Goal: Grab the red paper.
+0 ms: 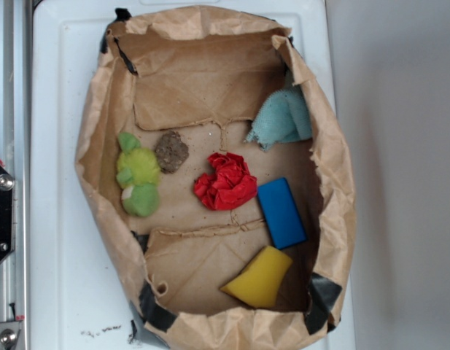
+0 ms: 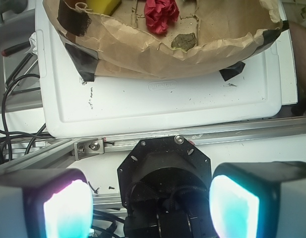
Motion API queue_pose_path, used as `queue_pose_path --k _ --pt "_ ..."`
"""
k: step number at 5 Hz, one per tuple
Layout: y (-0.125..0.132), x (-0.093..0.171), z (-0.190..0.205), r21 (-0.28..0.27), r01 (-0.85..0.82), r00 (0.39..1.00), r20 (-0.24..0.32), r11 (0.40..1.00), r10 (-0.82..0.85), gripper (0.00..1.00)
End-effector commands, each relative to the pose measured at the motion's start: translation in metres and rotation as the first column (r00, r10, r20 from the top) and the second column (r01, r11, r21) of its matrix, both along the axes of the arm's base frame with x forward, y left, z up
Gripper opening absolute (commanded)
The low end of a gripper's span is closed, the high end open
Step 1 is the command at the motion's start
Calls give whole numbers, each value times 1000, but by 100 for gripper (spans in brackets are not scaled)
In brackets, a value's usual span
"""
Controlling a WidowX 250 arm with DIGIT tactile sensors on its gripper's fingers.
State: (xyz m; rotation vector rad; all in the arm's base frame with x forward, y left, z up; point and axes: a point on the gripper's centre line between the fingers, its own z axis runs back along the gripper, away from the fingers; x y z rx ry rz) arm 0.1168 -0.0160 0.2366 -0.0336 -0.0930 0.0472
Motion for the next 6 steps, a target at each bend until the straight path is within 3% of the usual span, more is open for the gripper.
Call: queue_pose_path --k 1,4,5,6 --pt "0 0 0 0 0 1000 0 1000 0 100" --pt "0 0 0 0 0 1000 0 1000 0 100" --pt "8 35 5 -28 -20 999 43 999 21 100" --pt "16 67 1 -17 -64 995 72 998 65 100"
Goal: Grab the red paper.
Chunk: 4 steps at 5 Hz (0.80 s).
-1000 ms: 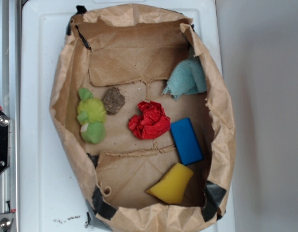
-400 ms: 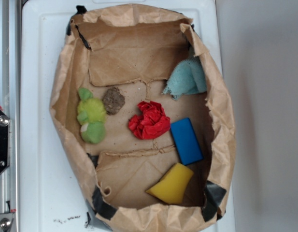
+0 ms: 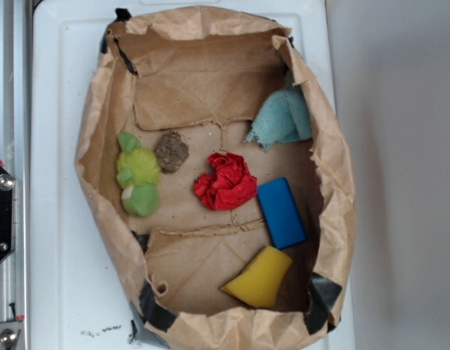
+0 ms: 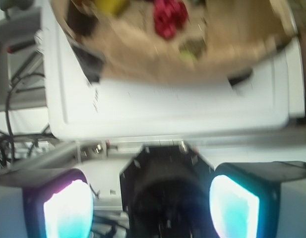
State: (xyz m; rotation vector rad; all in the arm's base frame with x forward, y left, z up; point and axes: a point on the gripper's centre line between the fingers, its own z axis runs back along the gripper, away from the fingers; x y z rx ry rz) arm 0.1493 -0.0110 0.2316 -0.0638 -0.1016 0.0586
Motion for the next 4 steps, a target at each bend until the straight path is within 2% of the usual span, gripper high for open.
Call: queue_pose_path --k 1,3,4 --pt "6 39 7 24 -82 995 62 996 80 100" --pt "42 83 -21 23 -105 992 75 994 103 100" --pt "49 101 -32 11 -79 993 86 997 78 100"
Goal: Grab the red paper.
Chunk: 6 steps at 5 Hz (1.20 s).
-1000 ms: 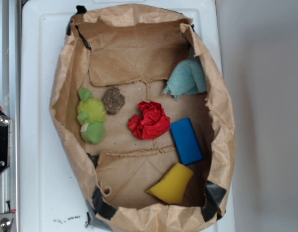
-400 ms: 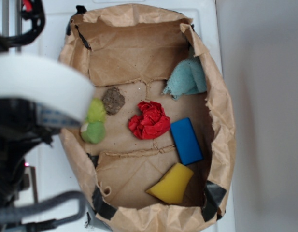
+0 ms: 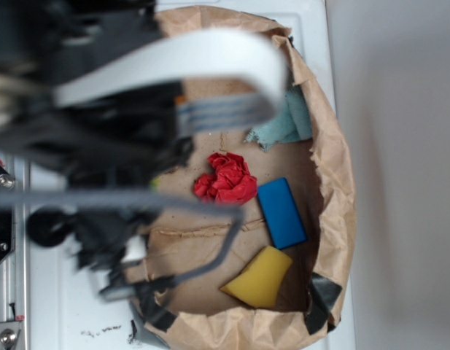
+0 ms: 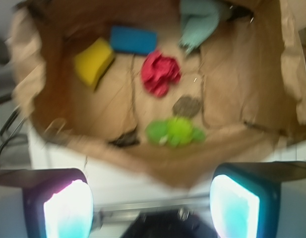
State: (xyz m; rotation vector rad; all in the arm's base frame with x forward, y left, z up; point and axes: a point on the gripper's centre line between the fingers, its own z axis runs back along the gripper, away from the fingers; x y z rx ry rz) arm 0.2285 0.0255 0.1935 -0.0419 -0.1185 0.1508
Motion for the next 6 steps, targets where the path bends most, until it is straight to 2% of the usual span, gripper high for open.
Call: queue_pose_path --k 1,2,3,6 --pt "12 33 -9 -17 44 995 88 999 -42 100" --pt "4 38 -22 -18 93 987 133 995 -90 100" --pt "-2 47 -31 7 120 974 194 993 -119 100" --pt "-2 47 -31 7 120 974 194 993 -119 100"
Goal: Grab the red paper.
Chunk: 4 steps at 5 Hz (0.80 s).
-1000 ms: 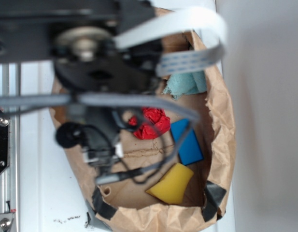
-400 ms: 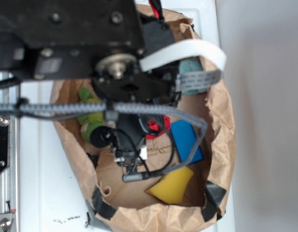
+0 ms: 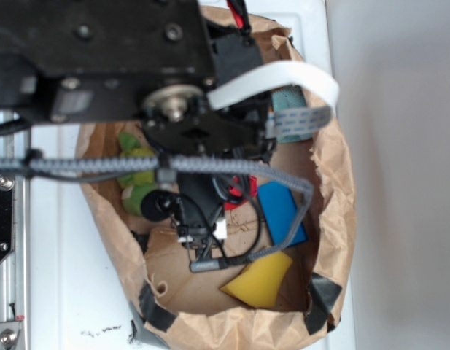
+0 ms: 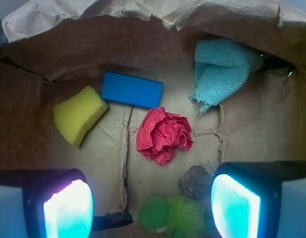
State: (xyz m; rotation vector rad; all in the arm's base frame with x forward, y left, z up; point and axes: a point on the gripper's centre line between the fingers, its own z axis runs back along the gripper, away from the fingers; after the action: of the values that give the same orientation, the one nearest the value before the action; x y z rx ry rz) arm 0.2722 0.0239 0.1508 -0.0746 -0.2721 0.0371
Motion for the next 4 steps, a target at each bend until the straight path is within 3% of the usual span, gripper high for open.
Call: queue_pose_path --k 1,2,4 --pt "0 3 11 8 8 999 38 1000 -9 100" --pt "1 20 -16 58 13 997 69 998 -17 100" --pt "2 35 -44 118 19 999 44 993 -24 100"
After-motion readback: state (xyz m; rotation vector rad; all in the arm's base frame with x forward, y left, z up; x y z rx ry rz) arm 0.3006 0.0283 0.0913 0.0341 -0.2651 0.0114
